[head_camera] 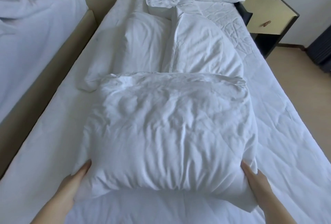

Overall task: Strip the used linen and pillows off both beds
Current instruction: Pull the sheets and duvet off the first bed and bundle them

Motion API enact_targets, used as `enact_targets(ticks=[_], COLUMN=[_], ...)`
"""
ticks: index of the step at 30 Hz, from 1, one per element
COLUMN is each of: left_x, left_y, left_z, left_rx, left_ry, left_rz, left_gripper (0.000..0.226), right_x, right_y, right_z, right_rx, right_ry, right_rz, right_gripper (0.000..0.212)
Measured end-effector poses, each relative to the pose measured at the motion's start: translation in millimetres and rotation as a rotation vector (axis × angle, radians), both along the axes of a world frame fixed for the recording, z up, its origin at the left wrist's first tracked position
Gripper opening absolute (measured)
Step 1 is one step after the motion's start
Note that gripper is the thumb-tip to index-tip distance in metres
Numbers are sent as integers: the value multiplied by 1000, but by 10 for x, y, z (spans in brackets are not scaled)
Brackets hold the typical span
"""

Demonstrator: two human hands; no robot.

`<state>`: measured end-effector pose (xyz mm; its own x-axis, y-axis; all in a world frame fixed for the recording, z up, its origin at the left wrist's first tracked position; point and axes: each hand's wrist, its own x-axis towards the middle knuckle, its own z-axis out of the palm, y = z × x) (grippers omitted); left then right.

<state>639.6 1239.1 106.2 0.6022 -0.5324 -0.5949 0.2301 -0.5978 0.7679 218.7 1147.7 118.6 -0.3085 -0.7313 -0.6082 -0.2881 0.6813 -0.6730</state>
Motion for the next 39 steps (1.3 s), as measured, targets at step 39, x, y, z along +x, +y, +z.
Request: enact_targets(ticks=[39], left_x=[-712], left_y=[9], left_z=[237], left_rx=[65], left_ry=[-178], left_rz=[-119], left_gripper=[67], right_x=[-586], right_y=[115], right_z=[416], right_rx=[-118], right_ry=[-100], right_rz=[62], right_gripper=[49])
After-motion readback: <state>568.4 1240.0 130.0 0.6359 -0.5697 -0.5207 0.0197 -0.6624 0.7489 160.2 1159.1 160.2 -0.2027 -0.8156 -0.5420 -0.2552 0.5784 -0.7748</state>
